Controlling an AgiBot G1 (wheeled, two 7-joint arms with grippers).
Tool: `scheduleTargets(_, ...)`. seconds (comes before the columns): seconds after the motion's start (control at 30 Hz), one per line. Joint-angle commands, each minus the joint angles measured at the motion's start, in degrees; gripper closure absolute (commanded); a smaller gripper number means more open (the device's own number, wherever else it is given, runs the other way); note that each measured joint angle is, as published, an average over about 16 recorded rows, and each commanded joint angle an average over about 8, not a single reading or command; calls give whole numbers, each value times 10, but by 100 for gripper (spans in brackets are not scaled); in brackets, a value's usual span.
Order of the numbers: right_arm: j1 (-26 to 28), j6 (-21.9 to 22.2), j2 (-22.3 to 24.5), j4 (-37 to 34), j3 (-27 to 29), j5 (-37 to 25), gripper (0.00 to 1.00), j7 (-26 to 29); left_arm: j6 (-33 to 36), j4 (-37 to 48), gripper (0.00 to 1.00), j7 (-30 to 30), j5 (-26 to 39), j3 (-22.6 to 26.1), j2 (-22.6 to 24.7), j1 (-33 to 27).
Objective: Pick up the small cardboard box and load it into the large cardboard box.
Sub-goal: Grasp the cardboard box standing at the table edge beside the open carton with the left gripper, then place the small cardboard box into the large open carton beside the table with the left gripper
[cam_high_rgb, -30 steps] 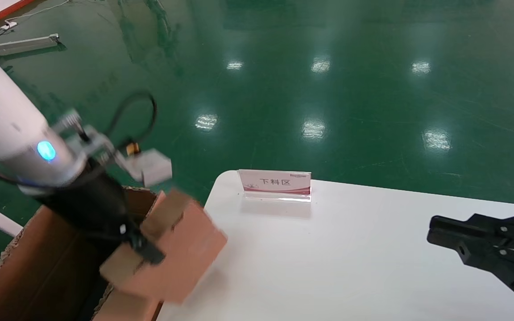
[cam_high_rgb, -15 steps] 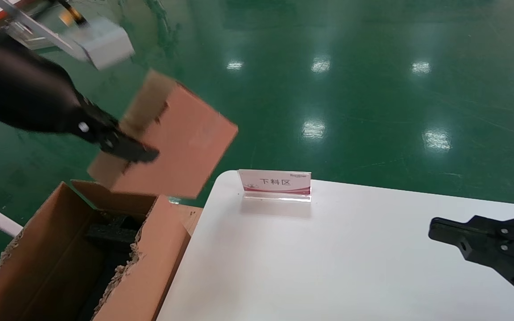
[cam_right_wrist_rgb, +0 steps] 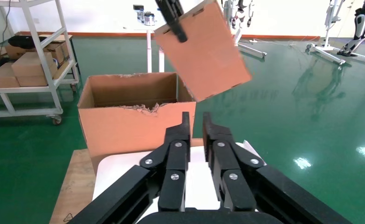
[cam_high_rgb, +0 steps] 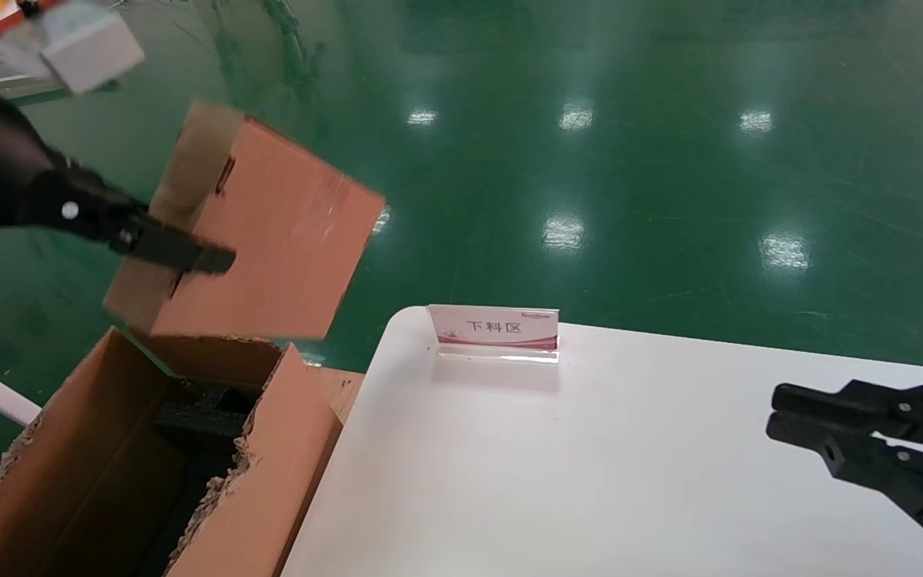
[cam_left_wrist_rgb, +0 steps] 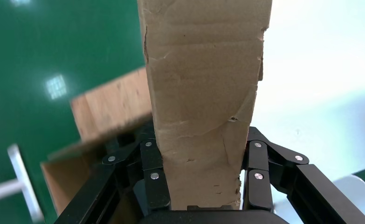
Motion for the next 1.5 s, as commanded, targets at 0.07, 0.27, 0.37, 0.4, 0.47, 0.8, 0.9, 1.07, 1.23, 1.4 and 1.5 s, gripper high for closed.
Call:
scheduleTargets(0.07,0,0,0,0,0,0,0,0,1,0,100,-20,-3,48,4,-17)
scheduleTargets(0.27,0,0,0,0,0,0,0,0,2,5,100,-55,-54,237,82,-95)
scheduleTargets(0.37,0,0,0,0,0,0,0,0,3,15,100,-61,-95,347,133,-142)
scheduleTargets(0.4,0,0,0,0,0,0,0,0,3,21,100,-62,-107,380,148,-155)
scheduleTargets(0.47,0,0,0,0,0,0,0,0,4,33,100,-60,-128,436,176,-176)
scheduleTargets(0.8,0,0,0,0,0,0,0,0,5,100,100,-26,-186,590,242,-223)
scheduleTargets(0.9,0,0,0,0,0,0,0,0,5,117,100,-9,-190,612,237,-229)
scheduleTargets(1.07,0,0,0,0,0,0,0,0,5,150,100,30,-192,638,212,-234)
scheduleTargets(1.23,0,0,0,0,0,0,0,0,5,185,100,71,-191,656,176,-236)
scheduleTargets(1.4,0,0,0,0,0,0,0,0,5,221,100,117,-189,669,133,-237)
scheduleTargets(1.5,0,0,0,0,0,0,0,0,5,242,100,146,-188,676,106,-238)
